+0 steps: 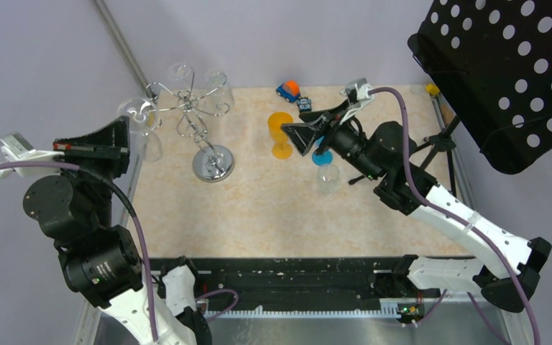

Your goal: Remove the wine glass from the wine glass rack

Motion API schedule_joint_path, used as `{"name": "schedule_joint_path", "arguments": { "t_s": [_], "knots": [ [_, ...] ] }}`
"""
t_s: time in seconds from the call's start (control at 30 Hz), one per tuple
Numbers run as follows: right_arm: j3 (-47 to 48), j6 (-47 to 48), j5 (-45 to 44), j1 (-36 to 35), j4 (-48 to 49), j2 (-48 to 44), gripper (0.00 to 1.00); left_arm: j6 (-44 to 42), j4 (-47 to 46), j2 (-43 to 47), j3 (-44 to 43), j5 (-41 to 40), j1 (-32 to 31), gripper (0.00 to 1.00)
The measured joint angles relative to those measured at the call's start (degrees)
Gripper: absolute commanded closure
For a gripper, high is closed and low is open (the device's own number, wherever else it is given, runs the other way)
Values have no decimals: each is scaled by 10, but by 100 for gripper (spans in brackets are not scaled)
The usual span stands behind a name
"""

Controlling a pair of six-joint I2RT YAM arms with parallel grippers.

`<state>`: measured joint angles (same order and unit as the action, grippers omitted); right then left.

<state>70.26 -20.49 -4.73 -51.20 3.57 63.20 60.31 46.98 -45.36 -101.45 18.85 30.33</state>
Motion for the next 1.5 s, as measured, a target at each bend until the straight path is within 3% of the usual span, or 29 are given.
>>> {"name": "schedule_joint_path", "arguments": {
  "t_s": [0.33, 0.57, 1.1, 1.17, 1.3, 1.43, 1.5],
  "knots": [
    [0, 39, 181, 0, 92, 35, 33, 139, -4, 35, 47, 126, 0, 100],
    [8, 41, 301, -12, 150, 107, 33, 230, -45, 57, 99, 256, 0, 100],
    [114, 55, 386, -60, 212, 239, 32, 252, -57, 84, 190, 323, 0, 100],
    [131, 55, 396, -63, 219, 255, 36, 251, -60, 87, 196, 324, -1, 100],
    [160, 54, 419, -70, 228, 284, 53, 250, -61, 90, 208, 325, -2, 100],
    [173, 50, 437, -80, 233, 303, 60, 250, -62, 92, 211, 325, -4, 100],
    [174, 49, 444, -85, 232, 307, 73, 250, -63, 92, 211, 325, -4, 100]
  ]
}}
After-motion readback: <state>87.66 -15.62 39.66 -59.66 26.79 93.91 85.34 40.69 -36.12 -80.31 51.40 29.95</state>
